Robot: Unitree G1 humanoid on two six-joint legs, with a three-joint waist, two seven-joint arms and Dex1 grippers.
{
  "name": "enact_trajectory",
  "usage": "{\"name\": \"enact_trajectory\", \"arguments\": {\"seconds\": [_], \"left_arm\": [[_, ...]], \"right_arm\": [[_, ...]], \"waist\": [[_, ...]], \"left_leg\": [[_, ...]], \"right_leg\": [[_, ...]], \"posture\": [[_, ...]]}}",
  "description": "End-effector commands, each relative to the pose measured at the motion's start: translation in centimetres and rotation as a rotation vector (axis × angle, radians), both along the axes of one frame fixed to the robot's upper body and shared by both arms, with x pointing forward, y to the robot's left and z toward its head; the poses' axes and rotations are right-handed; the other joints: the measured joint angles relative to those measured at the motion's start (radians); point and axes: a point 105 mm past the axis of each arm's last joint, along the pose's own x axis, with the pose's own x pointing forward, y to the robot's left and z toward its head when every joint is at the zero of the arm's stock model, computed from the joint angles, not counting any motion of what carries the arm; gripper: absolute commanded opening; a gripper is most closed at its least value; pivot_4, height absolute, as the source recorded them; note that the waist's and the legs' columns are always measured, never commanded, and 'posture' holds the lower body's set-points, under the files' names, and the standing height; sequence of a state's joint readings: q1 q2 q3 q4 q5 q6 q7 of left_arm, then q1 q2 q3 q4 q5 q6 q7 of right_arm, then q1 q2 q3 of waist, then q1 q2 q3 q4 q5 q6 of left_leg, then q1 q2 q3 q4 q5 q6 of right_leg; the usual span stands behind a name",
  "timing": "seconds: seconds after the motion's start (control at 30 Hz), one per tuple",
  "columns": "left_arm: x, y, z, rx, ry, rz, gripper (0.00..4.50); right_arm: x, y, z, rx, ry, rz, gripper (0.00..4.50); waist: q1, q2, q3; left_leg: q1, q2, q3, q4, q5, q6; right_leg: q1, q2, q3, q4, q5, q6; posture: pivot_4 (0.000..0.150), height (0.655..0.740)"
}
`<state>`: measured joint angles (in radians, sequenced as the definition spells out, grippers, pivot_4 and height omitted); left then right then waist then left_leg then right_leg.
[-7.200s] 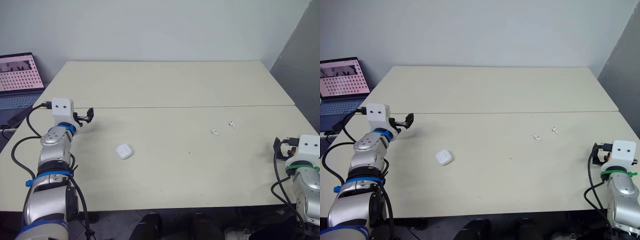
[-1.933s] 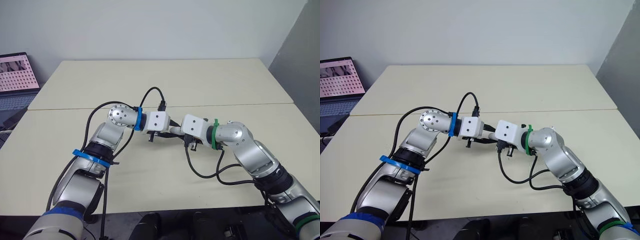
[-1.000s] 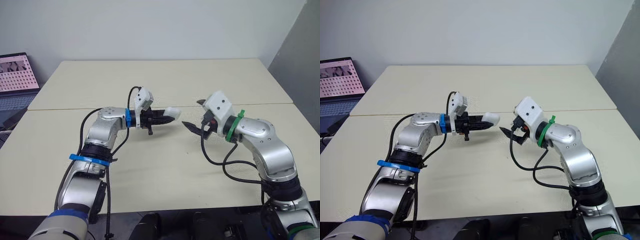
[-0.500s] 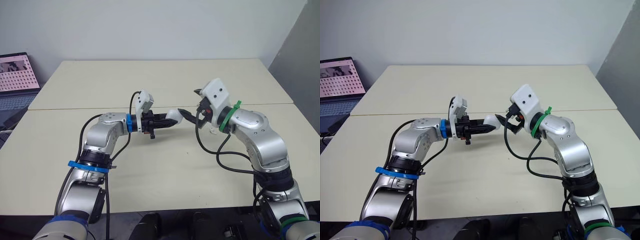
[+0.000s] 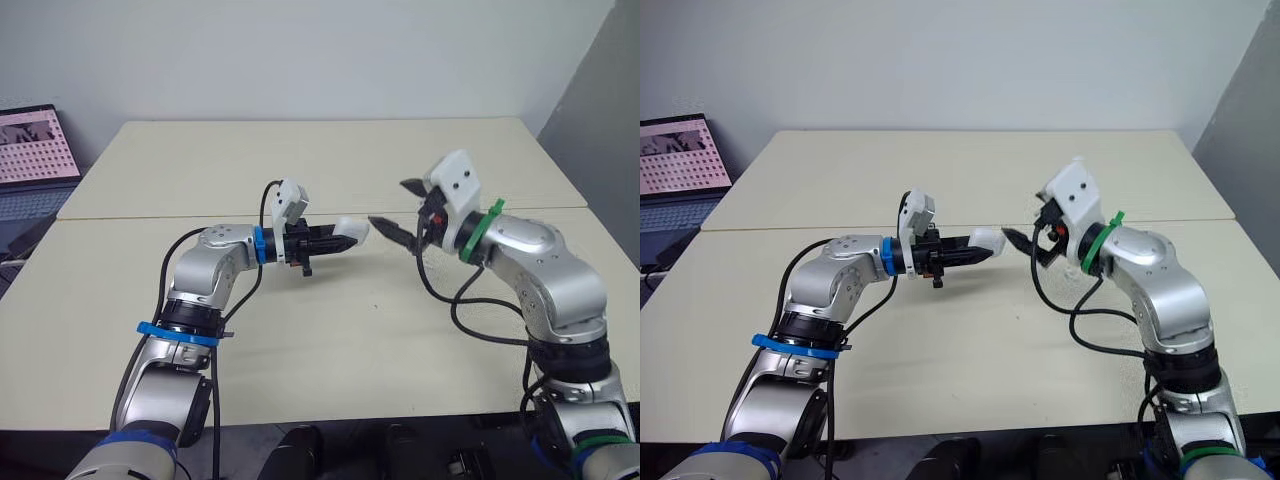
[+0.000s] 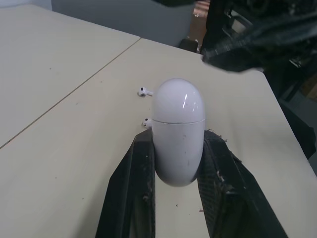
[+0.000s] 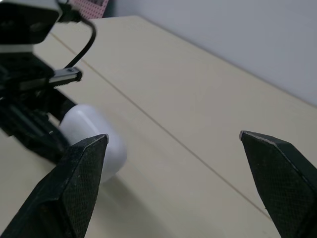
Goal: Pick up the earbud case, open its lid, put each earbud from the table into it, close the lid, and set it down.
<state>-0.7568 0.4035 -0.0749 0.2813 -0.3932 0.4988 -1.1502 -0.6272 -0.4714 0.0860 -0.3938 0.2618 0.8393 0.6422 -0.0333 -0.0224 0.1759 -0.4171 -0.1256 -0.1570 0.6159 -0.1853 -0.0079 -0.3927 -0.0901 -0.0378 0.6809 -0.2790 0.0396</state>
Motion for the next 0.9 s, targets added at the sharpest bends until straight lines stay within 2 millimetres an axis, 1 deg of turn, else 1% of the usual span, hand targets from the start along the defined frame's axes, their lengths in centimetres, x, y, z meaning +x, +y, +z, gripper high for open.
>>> {"name": "enact_trajectory", "arguments": {"seconds": [0.03,0.2,0.43,0.57,0.67,0.8,0.87,0.9], "left_arm": [[-0.3,-0.1,1.2,-0.021,-0.048,-0.024,0.75],[-0.9,-0.3,1.0,-0.014,-0.044,-0.056,0.75],[-1.2,-0.3,0.9,-0.002,-0.045,-0.072,0.75],[-1.3,-0.4,0.8,0.001,-0.044,-0.078,0.75],[-1.3,-0.5,0.8,0.001,-0.044,-0.077,0.75],[-0.7,-0.3,0.9,-0.01,-0.055,-0.038,0.75],[0.1,0.0,1.1,-0.029,-0.078,0.019,0.75],[0.7,0.2,1.3,-0.044,-0.097,0.068,0.75]], "right_arm": [[-1.1,1.1,0.4,-0.028,-0.036,0.067,4.45],[0.0,1.1,0.3,-0.01,-0.041,0.015,4.45],[1.2,0.4,1.3,0.07,-0.048,-0.055,4.45],[1.4,0.0,2.0,0.142,-0.025,-0.076,4.45],[1.4,-0.2,2.2,0.161,-0.009,-0.078,4.45],[1.1,-0.6,1.7,0.177,0.033,-0.078,4.45],[1.6,-1.8,0.6,0.168,0.066,-0.121,4.45],[2.1,-2.9,-0.5,0.141,0.083,-0.169,4.45]], "waist": [[0.0,0.0,0.0],[0.001,0.0,0.0],[0.001,0.0,0.0],[0.002,0.0,0.0],[0.002,0.0,0.0],[0.002,0.0,0.0],[0.002,0.0,0.0],[0.003,0.0,0.0]], "left_leg": [[0.0,0.0,0.0,0.0,0.0,0.0],[0.0,0.0,0.0,0.0,0.0,-0.001],[0.0,0.0,0.0,0.0,0.001,-0.001],[0.0,0.0,0.0,0.0,0.001,-0.001],[0.0,0.0,0.0,0.0,0.001,-0.001],[0.0,0.0,0.0,0.0,0.0,-0.001],[0.0,0.0,0.0,0.0,0.0,-0.001],[0.0,0.0,0.0,0.0,0.0,-0.001]], "right_leg": [[0.0,0.0,0.0,0.0,0.0,0.0],[0.0,0.0,0.0,0.0,0.0,0.0],[0.0,0.0,0.0,0.0,0.0,0.0],[0.0,0.0,0.0,0.0,0.0,0.0],[0.0,0.0,0.0,0.0,0.0,0.0],[0.0,0.0,0.0,0.0,0.0,0.0],[0.0,0.0,0.0,0.0,0.0,0.0],[0.0,0.0,0.0,0.0,0.0,0.0]], "posture": [[0.15,0.74],[0.15,0.74],[0.15,0.74],[0.15,0.74],[0.15,0.74],[0.15,0.74],[0.15,0.74],[0.15,0.74]]}}
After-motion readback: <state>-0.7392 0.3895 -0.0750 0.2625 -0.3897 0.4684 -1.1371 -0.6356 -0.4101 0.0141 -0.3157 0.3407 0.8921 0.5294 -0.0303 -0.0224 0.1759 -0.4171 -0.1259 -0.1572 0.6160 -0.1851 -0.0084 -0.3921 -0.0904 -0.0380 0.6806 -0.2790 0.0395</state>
